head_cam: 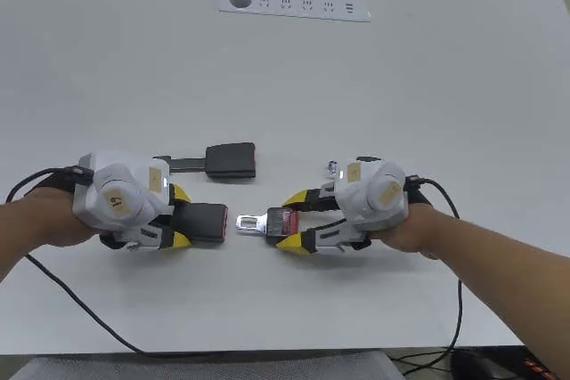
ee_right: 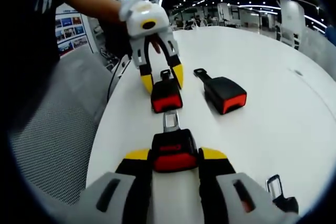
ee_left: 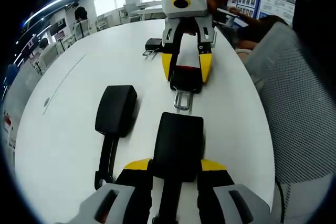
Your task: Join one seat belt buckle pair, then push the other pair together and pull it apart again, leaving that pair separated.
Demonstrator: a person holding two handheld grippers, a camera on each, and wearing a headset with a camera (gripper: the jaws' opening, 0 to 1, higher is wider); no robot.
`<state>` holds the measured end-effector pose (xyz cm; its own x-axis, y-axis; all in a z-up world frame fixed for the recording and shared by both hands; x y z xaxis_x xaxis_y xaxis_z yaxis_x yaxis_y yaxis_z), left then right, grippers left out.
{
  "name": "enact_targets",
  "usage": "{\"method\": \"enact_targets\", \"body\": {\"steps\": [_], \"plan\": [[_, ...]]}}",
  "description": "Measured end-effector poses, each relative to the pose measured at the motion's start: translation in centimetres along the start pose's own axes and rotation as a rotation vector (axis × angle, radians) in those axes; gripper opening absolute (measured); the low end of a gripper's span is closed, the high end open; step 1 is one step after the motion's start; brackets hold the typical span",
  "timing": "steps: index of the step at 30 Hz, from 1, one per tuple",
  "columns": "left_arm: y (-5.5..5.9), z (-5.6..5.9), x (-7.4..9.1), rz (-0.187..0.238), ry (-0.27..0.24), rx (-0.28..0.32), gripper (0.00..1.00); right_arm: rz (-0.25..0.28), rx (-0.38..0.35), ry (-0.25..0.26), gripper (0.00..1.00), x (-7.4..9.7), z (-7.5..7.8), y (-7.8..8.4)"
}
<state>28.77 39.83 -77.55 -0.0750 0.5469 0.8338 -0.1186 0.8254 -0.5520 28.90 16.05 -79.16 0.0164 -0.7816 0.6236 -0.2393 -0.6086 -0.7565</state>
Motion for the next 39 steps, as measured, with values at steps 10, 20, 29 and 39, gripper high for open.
{"method": "enact_targets", "body": {"steps": [10,20,29,39], "plan": [[-0.3,-0.1,0.2,-0.021,0.003,-0.012,0.34,0.028,-0.019,-0.008,0.35,-0.9,0.0,-0.5],[-0.3,-0.2,0.1,-0.031,0.008,-0.036,0.33,0.012,0.001,-0.03,0.35,-1.9,0.1,-1.3],[-0.8,-0.1,0.1,-0.042,0.014,-0.058,0.33,0.014,-0.007,-0.016,0.34,-2.9,0.1,-1.8],[-0.9,-0.1,0.3,-0.063,0.026,-0.086,0.33,0.001,-0.003,-0.012,0.34,-3.7,0.0,-2.8]]}}
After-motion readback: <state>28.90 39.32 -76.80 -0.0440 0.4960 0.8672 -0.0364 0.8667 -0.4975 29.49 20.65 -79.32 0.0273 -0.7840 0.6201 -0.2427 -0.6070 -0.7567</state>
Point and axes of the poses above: the centre of the closed fingertips' face, and the gripper's own axes: x roughly backward along the fingers, z roughly to its right, y roughly out of its underside, the point moved 10 cm from there along x, roughly backward along the fingers, and after that the axes turned 1 degree about -y, right-handed, at the moved point
